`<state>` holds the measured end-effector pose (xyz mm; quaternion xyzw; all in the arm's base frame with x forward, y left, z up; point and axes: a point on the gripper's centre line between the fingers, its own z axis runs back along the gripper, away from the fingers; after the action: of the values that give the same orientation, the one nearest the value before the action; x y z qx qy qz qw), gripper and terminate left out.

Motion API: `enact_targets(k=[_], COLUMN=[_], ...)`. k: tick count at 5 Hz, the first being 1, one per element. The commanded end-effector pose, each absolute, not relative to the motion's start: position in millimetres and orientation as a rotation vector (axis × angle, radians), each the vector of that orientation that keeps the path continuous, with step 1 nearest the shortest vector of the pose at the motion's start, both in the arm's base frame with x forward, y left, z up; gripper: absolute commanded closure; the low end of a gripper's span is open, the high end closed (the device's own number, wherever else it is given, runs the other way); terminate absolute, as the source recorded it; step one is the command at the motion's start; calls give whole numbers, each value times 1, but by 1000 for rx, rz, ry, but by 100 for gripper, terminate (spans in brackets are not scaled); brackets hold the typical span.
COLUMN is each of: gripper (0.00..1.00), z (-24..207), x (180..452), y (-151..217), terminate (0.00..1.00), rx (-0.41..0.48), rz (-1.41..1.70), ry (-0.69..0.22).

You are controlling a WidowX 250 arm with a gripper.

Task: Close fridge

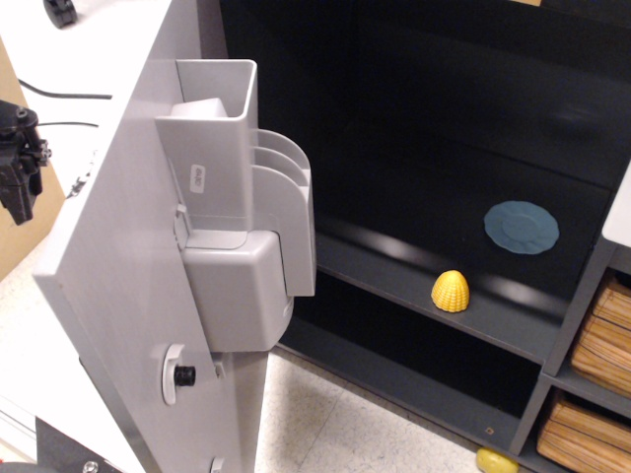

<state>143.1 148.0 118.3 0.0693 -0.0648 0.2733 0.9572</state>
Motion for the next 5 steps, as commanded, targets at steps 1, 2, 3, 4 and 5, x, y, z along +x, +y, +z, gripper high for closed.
enact_targets(k=[1, 2, 3, 4, 5], gripper=[0, 0, 0, 0, 0], z=[118, 119, 114, 108, 100], x=[143, 151, 157, 162, 166], y=[148, 130, 111, 92, 73], terminate=[0, 0, 0, 0, 0], rx=[141, 81, 43, 49, 69], rz=[555, 473, 396, 340, 320], ry=[-131, -132, -123, -129, -133])
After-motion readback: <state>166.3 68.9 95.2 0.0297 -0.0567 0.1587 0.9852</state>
